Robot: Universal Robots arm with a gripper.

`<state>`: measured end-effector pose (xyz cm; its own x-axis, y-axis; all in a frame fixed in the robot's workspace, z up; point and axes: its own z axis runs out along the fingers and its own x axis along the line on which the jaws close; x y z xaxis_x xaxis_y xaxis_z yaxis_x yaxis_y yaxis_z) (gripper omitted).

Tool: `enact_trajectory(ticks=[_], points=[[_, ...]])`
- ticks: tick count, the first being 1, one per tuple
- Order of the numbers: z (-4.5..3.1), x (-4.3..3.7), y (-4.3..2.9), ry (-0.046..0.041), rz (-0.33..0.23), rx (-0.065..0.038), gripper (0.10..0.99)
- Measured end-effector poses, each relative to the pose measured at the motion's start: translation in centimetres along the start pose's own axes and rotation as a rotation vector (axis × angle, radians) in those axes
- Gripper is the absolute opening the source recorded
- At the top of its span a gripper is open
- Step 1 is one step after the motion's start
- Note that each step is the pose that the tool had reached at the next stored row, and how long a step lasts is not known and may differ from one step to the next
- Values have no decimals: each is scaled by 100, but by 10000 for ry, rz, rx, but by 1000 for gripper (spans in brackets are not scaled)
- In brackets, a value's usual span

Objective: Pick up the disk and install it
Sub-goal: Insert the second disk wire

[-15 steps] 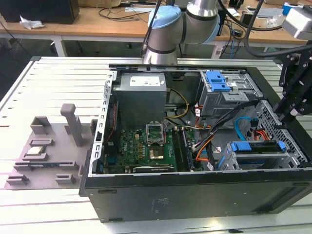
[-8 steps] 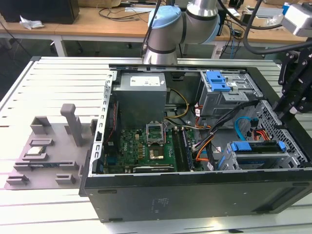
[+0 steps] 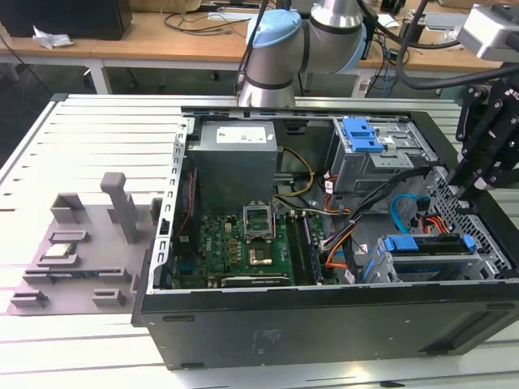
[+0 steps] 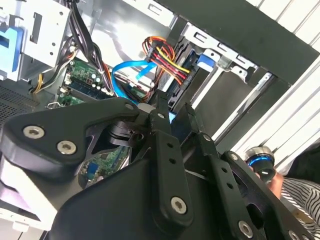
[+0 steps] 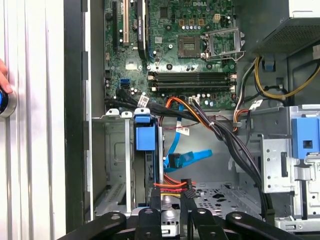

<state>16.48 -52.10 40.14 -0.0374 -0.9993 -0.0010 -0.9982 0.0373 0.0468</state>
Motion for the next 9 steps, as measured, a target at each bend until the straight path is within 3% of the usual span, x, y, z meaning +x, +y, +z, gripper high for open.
enact_trajectory(ticks=[9], points=[[6, 4, 123, 0, -1, 0, 302]])
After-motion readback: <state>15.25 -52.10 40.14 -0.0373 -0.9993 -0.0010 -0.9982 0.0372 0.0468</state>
